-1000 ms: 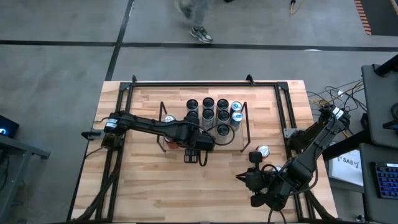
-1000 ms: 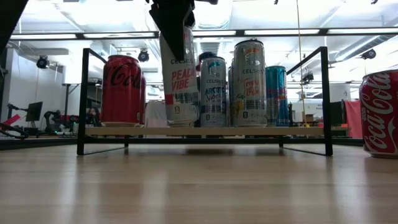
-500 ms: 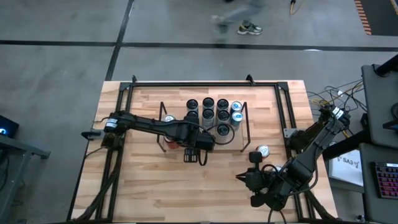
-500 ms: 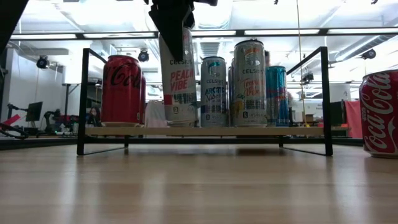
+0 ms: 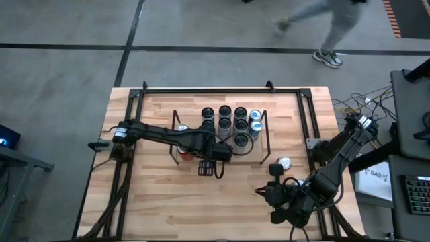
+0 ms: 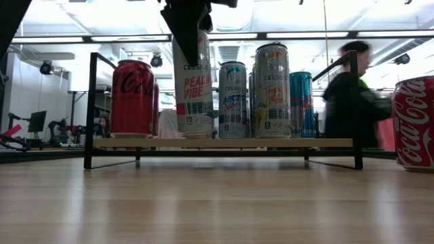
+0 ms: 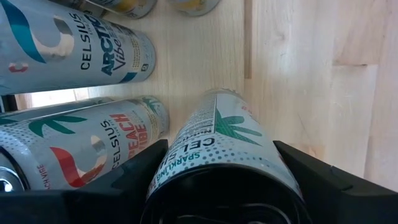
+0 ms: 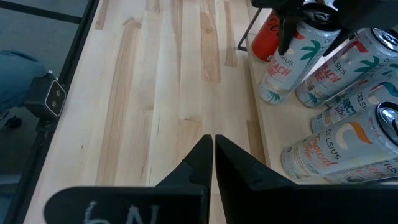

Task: Place canned beverage on shelf
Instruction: Put the white and pink soda can on the shelf aligned with the other white and pink soda can

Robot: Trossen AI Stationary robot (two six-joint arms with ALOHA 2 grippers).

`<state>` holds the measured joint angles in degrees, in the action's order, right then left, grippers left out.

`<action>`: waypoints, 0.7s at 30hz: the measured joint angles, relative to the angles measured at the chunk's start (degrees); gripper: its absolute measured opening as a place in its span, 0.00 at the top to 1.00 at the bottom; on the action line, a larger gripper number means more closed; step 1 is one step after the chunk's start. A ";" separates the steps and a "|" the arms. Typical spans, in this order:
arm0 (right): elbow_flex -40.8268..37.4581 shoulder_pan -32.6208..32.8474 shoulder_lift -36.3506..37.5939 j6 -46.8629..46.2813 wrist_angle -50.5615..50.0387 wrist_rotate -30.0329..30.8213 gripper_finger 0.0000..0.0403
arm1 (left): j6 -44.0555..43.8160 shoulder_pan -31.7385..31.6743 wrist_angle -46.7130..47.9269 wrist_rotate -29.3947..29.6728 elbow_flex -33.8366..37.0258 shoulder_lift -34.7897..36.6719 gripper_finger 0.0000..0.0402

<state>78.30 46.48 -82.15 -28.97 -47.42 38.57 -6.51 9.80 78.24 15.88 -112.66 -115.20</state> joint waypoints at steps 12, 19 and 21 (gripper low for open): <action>0.00 0.02 0.00 0.02 0.00 0.00 0.98 | 0.03 -0.33 -0.09 0.04 0.00 0.00 0.32; 0.00 0.02 0.00 0.02 0.00 0.00 0.98 | 0.03 -0.48 -0.09 0.15 0.00 0.00 0.31; 0.00 0.02 0.00 0.00 0.00 0.02 0.98 | 0.04 -0.50 -0.09 0.26 0.00 0.00 0.31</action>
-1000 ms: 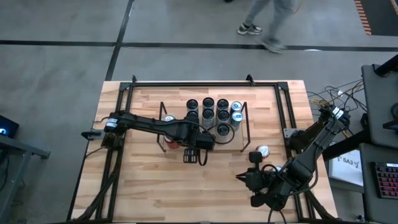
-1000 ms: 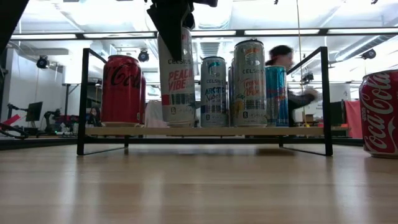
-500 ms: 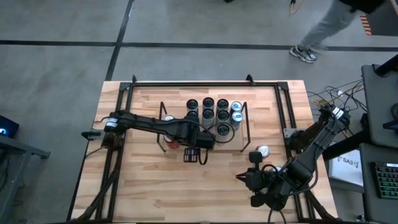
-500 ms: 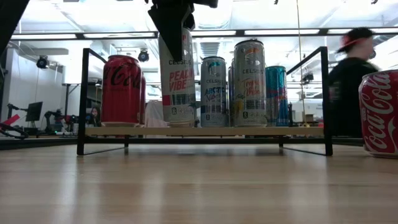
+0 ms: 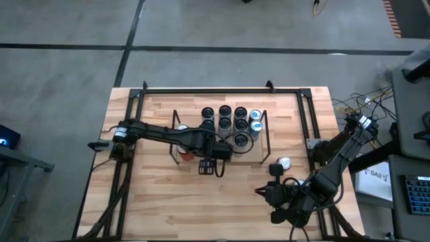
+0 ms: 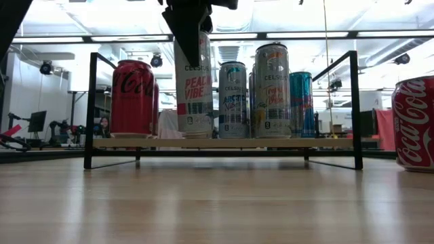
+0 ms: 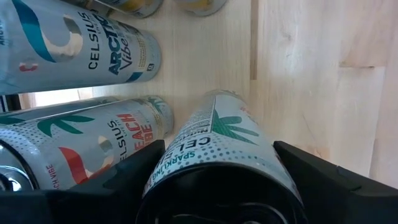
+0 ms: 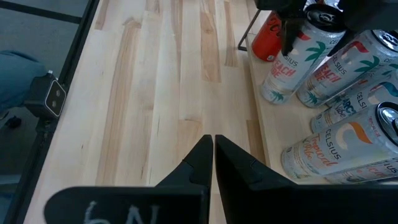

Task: Place canned beverage on shelf
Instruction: Put the white and pink soda can on the shelf aligned with the other white and pink soda can

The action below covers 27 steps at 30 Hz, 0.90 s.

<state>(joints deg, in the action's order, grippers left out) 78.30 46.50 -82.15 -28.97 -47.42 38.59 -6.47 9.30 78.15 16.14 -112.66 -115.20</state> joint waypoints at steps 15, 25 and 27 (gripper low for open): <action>0.00 -0.01 0.00 0.02 -0.04 -0.01 0.98 | 0.21 -0.30 -0.15 2.89 -0.02 0.03 0.27; 0.00 -0.01 0.00 0.02 -0.07 -0.02 0.98 | 1.52 -0.46 -0.39 6.21 -0.07 0.24 0.27; 0.00 0.00 0.00 0.02 -0.07 0.00 0.98 | 1.54 -0.42 -0.39 6.19 -0.08 0.28 0.27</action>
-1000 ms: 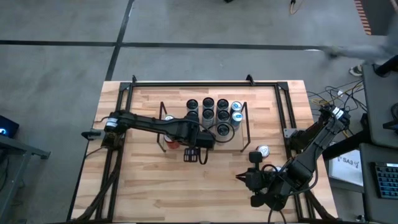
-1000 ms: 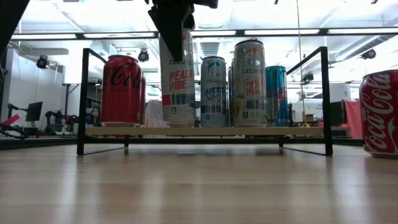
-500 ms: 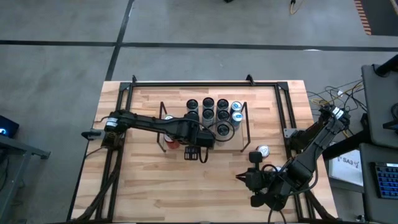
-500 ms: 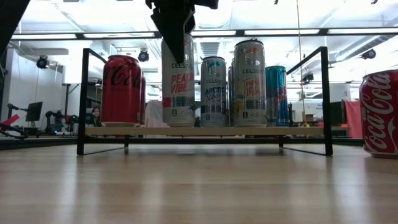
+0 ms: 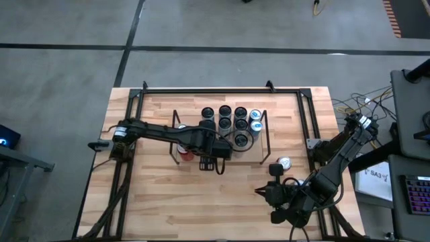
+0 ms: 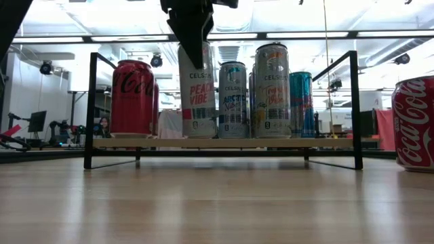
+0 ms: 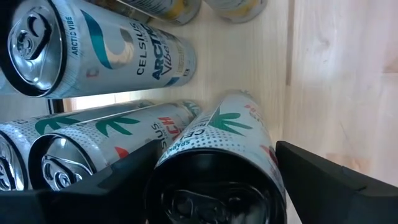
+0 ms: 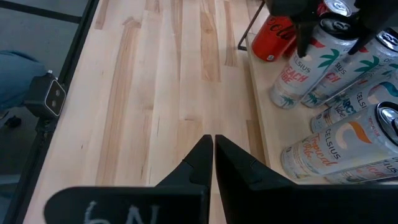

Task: Place canned beverage on shelf
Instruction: Put the white and pink soda can on the shelf aligned with the other white and pink soda can

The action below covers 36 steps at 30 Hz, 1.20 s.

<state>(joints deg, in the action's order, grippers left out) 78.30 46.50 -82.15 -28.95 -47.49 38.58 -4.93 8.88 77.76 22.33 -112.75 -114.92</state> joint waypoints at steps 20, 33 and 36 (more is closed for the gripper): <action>0.00 0.00 0.00 0.02 -0.02 0.00 0.98 | -0.65 0.00 -0.40 1.29 -0.07 0.09 0.21; 0.00 -0.01 0.00 0.02 -0.02 0.00 0.98 | -0.07 0.00 -0.62 1.99 -0.07 0.59 0.17; 0.00 0.00 0.00 0.02 -0.02 0.00 0.98 | -0.07 0.02 -0.61 3.08 -0.07 0.59 0.17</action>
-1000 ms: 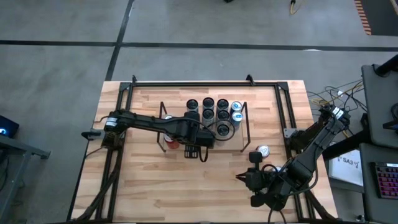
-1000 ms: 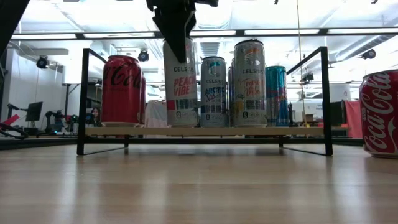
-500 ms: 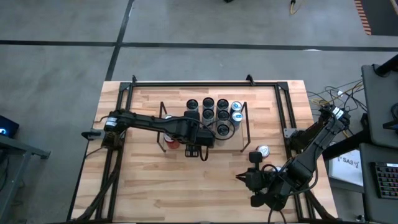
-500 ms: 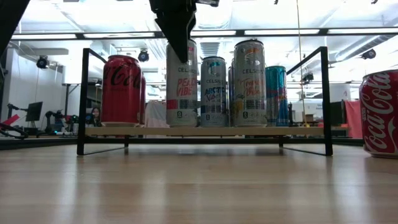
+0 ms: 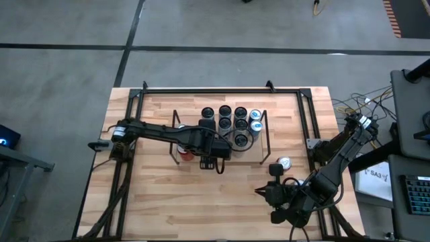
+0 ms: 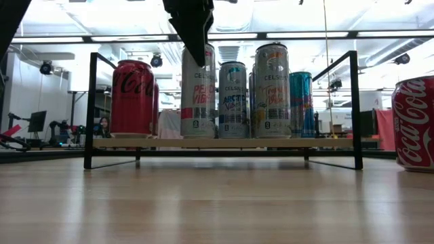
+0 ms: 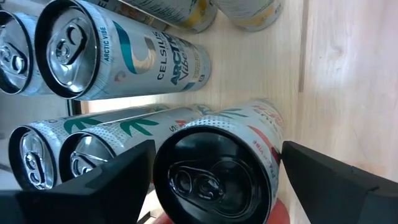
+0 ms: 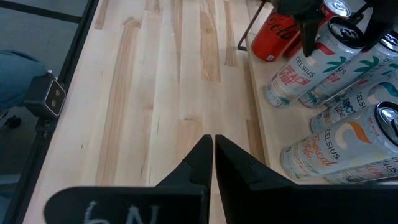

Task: Place canned beverage on shelf
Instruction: Put the white and pink soda can on the shelf aligned with the other white and pink soda can

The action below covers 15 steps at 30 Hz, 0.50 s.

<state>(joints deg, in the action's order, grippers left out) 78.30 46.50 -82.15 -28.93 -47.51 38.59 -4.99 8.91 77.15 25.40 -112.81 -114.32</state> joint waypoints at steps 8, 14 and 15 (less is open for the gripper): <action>0.00 0.00 0.00 0.00 0.00 0.00 0.98 | 1.14 0.00 0.19 0.17 0.00 0.08 0.17; 0.00 0.00 0.00 0.05 0.00 0.02 0.98 | 1.75 0.00 0.19 0.16 0.00 0.11 0.17; 0.00 0.00 0.00 0.09 0.00 0.02 0.98 | 1.73 0.00 0.17 0.16 0.00 0.11 0.17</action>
<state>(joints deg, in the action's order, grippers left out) 78.30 46.50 -82.15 -28.84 -47.51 38.61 -3.26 8.91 77.32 25.56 -112.81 -114.21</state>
